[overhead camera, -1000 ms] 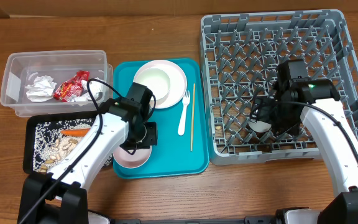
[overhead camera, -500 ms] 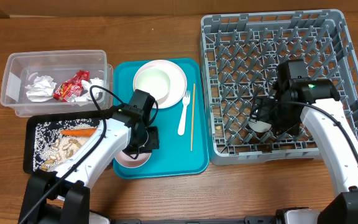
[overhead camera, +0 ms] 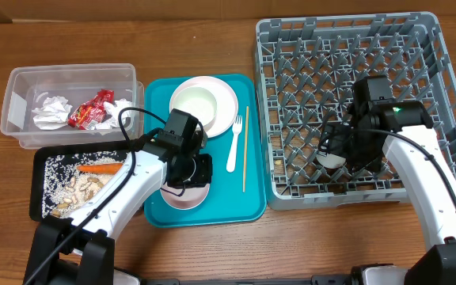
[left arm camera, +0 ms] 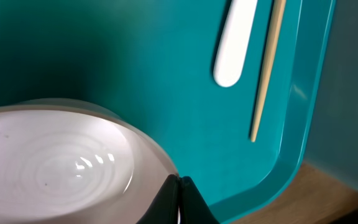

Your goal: Sort waste into correct bins and load items into the dishwasher

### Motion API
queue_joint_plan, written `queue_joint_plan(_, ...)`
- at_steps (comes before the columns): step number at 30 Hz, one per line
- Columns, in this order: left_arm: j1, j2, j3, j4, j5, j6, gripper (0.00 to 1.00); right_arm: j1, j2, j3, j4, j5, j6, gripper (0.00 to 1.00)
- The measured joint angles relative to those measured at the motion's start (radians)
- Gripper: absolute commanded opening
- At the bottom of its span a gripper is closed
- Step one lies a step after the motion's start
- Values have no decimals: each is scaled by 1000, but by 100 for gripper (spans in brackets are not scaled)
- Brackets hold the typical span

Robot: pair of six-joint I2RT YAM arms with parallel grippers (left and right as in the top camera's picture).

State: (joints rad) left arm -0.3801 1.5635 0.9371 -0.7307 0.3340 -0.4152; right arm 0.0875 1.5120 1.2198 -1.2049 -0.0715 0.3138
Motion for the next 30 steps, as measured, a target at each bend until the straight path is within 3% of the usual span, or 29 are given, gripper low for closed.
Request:
queue_joint_plan(6,3,0,74,-151,-7,25,4,0,0,0,0,0,0,89)
queue_joint_plan(11,27,0,249,-324,-122,33,6,0,0,-2,0,-1,0,89)
queue_joint_plan(14,34,-3,301,-378,-198,34,20,0,0,-3,0,0,0,89)
queue_joint_plan(21,43,-4,302,-417,-325,21,34,0,0,-3,0,0,0,89)
queue_joint_plan(30,74,-4,214,-396,-376,0,43,0,0,-3,0,0,0,89)
